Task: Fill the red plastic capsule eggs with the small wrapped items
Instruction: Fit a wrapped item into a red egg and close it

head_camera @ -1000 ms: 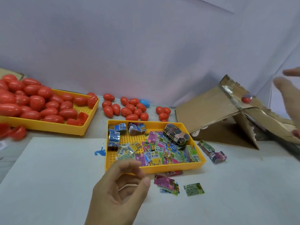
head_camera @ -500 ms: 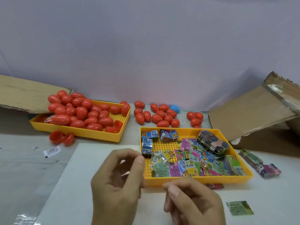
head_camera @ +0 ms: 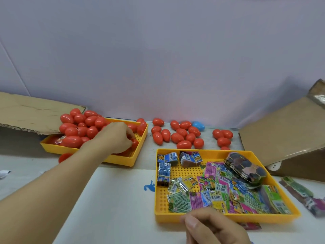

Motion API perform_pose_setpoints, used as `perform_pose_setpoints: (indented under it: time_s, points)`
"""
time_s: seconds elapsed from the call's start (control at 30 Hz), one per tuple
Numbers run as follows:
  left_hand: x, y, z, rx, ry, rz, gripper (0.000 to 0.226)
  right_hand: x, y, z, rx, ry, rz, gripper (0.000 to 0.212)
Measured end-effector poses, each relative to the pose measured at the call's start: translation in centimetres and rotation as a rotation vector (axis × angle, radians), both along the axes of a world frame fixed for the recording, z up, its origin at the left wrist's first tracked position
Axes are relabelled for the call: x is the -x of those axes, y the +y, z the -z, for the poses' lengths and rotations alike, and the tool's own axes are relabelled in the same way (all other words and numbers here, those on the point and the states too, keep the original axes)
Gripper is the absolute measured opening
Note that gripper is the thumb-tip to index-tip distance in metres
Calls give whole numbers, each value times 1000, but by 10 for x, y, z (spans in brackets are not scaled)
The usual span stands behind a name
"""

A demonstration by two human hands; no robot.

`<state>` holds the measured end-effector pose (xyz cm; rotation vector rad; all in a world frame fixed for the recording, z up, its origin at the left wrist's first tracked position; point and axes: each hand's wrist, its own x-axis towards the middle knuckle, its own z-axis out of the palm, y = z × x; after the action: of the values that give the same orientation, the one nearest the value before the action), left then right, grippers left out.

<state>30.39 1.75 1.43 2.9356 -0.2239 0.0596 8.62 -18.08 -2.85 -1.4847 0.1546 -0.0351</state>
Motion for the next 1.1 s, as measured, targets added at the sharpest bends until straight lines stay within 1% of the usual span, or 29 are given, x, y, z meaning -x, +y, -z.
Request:
perform_pose_setpoints:
  time_s: [0.1,0.17,0.23,0.27,0.3,0.33,0.37,0.4,0.47,0.57,0.6,0.63,0.7,0.73,0.77,0.8,0.87,0.9,0.97,1.0,1.03,1.07,1.1]
  points:
    - [0,-6,6,32,-132,5,26,-1,0,-3,-30,21,0,8]
    - [5,-6,11,82,-224,-11,27,0,0,-4,-65,20,-5,16]
    - [13,-5,13,225,-360,-35,28,0,1,-5,-75,18,9,18]
    - [18,-5,14,331,-487,-40,26,0,0,-4,-73,16,2,24]
    - [25,-5,12,423,-633,-32,25,1,0,-4,-83,13,2,24]
    - [33,-6,11,481,-745,-19,26,0,1,-5,-84,5,1,19]
    - [42,-8,9,506,-800,5,29,0,1,-6,-86,5,-1,19]
    - [50,-10,9,510,-798,32,34,1,1,-6,-82,0,-9,20]
    - [62,-10,14,475,-711,42,34,1,1,-6,-83,-8,2,26]
    - [65,-6,19,291,-495,-112,23,2,1,-9,-105,-3,0,24]
    - [67,-5,20,274,-450,-152,23,2,0,-8,-104,-10,0,25]
    - [71,-5,20,294,-459,-158,22,2,0,-8,-106,-12,3,26]
    - [83,-10,13,405,-600,-63,18,2,0,-8,-104,-14,17,25]
    - [92,-17,7,491,-674,19,18,2,0,-8,-98,-19,36,24]
    - [102,-25,4,598,-704,119,20,3,0,-8,-100,-25,68,23]
    - [116,-35,3,726,-679,232,24,3,-1,-9,-105,-37,110,22]
    - [147,-58,6,963,-527,442,34,4,-2,-8,-109,-75,198,17]
    - [162,-66,13,1038,-455,469,43,4,-3,-7,-84,-104,253,17]
    - [179,-83,27,1102,-274,420,66,5,-6,-4,20,-166,382,12]
    - [183,-85,34,1105,-114,396,72,7,-7,-2,34,-169,418,16]
    - [189,-82,42,1107,71,441,65,8,-8,-3,-10,-161,421,19]
    - [191,-82,47,1141,222,445,50,8,-8,-4,-51,-149,419,20]
    - [193,-80,50,1128,218,497,42,9,-10,-6,-64,-139,424,20]
